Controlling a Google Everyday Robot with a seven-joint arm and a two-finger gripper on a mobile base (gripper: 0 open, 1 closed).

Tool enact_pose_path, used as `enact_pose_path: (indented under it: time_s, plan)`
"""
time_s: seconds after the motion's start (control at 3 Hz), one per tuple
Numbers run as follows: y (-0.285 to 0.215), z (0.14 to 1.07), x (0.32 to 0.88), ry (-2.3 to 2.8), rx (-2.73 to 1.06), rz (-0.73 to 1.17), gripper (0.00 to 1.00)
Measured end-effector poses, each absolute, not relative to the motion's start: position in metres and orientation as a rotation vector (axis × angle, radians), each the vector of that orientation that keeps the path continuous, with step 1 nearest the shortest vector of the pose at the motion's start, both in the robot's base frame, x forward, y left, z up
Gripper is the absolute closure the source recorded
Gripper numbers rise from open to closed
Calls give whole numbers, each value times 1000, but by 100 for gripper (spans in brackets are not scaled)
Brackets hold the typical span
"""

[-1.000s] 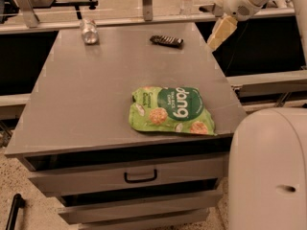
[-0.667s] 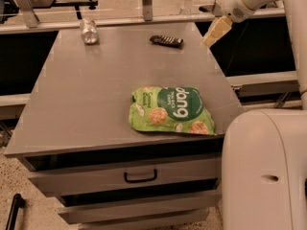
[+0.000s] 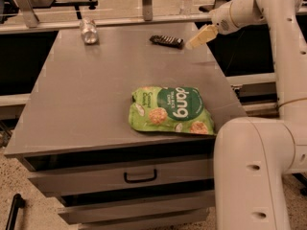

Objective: Move rxbar chocolate near green rice chip bag

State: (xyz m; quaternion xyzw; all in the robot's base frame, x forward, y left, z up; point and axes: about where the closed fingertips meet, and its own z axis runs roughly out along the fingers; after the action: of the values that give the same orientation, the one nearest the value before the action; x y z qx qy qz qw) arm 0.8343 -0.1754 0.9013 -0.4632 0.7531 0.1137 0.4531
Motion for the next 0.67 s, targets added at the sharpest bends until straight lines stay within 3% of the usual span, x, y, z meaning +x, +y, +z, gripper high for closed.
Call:
enact_pose_path:
  time_s: [0.67]
  plan:
    - [-140,874,850,1836,-1070,452,0]
